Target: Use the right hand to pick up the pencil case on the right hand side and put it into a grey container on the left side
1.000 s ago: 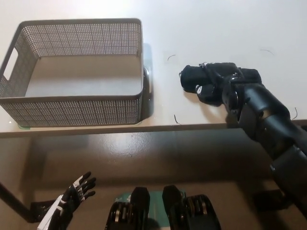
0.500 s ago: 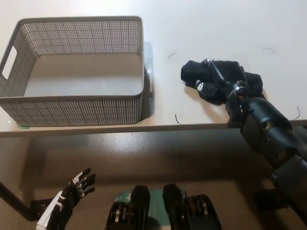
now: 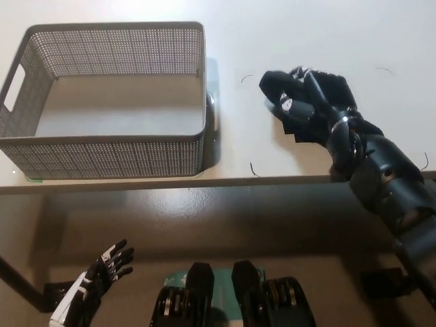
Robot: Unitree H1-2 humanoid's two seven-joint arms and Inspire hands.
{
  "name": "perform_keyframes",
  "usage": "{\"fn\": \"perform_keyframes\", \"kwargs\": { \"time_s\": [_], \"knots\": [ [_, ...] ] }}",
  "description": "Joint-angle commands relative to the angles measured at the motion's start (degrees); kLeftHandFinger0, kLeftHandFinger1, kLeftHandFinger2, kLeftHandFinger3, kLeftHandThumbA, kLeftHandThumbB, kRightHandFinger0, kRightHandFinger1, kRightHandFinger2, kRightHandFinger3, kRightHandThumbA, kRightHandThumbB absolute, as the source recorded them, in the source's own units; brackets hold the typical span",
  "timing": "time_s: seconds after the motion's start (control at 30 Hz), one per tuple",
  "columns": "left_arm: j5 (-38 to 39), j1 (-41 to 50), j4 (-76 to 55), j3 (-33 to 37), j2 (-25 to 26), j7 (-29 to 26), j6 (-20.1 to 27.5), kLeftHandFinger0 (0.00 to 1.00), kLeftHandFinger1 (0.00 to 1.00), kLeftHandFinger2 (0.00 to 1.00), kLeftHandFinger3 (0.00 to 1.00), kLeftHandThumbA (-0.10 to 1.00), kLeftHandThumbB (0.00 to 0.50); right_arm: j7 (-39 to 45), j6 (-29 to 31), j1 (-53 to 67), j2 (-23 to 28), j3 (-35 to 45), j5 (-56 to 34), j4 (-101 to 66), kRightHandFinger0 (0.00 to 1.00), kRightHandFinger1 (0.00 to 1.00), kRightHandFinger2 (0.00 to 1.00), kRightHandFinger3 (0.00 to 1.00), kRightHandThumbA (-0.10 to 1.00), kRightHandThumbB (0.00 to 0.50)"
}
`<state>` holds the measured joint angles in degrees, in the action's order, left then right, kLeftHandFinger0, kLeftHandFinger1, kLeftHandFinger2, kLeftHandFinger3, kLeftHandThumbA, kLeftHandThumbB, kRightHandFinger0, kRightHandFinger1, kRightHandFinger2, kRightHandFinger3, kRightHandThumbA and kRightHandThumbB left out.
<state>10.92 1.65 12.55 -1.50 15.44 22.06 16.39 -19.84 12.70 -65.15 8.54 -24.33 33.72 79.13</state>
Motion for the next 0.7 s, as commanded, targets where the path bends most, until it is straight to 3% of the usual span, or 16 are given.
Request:
{"fn": "perform_keyframes", "kwargs": {
  "time_s": [0.0,0.03,0.07,0.1,0.13,0.2,0.4,0.47,0.53,0.67],
  "knots": [
    [0.57,-0.05,-1.50,-0.61,1.39,0.00,-0.10,1.00,1.00,1.00,1.00,1.00,0.489,-2.31,4.82,-7.23,1.31,2.32,-2.78,-4.42,0.00,0.45,0.81,0.97,-0.10,0.086],
    [0.50,-0.01,-1.59,-0.61,1.39,-0.06,-0.27,1.00,1.00,1.00,1.00,1.00,0.491,-2.33,5.08,-7.62,1.31,2.42,-2.69,-4.91,0.02,0.49,0.81,0.95,-0.10,0.138],
    [0.40,-0.04,-1.42,-0.70,1.29,-0.18,0.36,1.00,1.00,1.00,1.00,1.00,0.491,-2.93,5.97,-8.14,1.24,2.52,-2.54,-5.79,0.00,0.46,0.80,0.92,-0.10,0.168],
    [0.58,-0.12,-1.11,-0.82,1.13,-0.18,0.95,1.00,1.00,1.00,1.00,1.00,0.482,-3.16,6.35,-8.70,1.16,2.67,-2.38,-6.86,0.00,0.45,0.79,0.92,-0.10,0.163],
    [0.32,-0.09,-1.00,-0.81,1.09,-0.29,1.30,1.00,1.00,1.00,1.00,1.00,0.476,-2.91,6.06,-8.93,1.08,2.79,-2.35,-7.55,0.02,0.51,0.79,0.92,-0.10,0.133],
    [0.41,0.06,-0.88,-0.80,1.10,-0.21,1.05,1.00,1.00,1.00,1.00,1.00,0.478,-2.56,6.05,-9.90,0.67,3.11,-2.45,-9.74,0.00,0.48,0.78,0.90,-0.10,0.163],
    [0.05,0.40,-0.70,-0.78,1.29,-0.18,1.67,1.00,1.00,1.00,1.00,1.00,0.477,-2.50,5.76,-11.26,-0.54,3.49,-2.45,-14.23,0.00,0.42,0.75,0.87,-0.10,0.174],
    [0.51,0.62,-1.01,-0.73,1.41,0.15,0.90,1.00,1.00,1.00,1.00,1.00,0.493,-1.81,5.18,-11.91,-1.18,3.44,-2.25,-15.84,0.00,0.40,0.75,0.89,-0.10,0.153],
    [0.04,0.98,-0.56,-0.65,1.33,0.12,2.33,1.00,1.00,1.00,1.00,1.00,0.452,-2.33,5.38,-11.95,-1.91,3.22,-1.77,-17.30,0.00,0.40,0.75,0.89,-0.10,0.164],
    [0.50,1.32,-0.70,-0.53,1.49,0.45,0.90,1.00,1.00,1.00,1.00,1.00,0.455,-1.26,3.90,-12.77,-3.71,3.11,-1.49,-20.62,0.00,0.35,0.75,0.87,-0.10,0.159]
  ]
}}
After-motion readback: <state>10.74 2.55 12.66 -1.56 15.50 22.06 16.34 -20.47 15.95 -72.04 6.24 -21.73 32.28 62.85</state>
